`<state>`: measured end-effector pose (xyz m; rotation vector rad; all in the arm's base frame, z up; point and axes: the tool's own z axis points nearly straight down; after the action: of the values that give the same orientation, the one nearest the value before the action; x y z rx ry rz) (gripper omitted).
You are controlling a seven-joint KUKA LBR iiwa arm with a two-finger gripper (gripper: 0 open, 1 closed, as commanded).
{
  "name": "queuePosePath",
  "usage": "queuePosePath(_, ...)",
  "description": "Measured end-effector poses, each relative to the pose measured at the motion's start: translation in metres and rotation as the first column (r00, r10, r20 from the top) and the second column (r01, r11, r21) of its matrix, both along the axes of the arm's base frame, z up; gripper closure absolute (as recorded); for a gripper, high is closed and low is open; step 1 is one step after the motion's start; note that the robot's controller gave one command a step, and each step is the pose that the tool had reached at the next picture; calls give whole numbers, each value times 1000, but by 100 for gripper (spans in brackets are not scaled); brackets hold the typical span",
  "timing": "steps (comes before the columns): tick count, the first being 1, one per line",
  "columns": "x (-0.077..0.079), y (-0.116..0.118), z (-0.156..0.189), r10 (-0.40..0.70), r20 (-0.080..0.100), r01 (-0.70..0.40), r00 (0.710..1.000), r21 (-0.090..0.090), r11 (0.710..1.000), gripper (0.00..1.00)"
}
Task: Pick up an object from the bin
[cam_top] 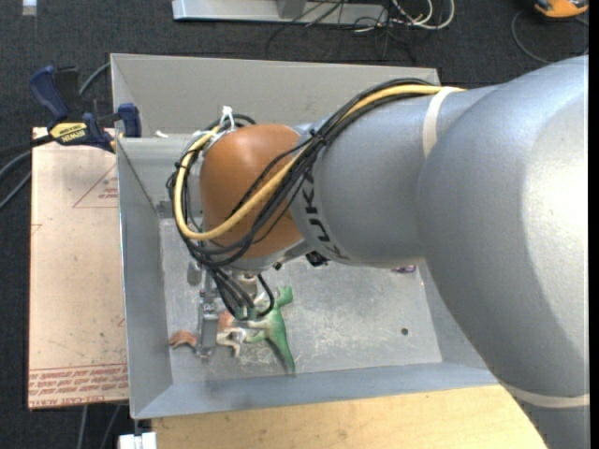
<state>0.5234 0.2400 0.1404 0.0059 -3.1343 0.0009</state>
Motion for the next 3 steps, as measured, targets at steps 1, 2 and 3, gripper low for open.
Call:
queuePosePath(1,2,-1,4,-5,7,5,1000,2,1000,0)
queuePosePath(2,-15,-26,-71,165,-1,-165,986,2,986,0)
queuePosePath(3,-8,-32,-71,135,8,-135,991,3,991,0)
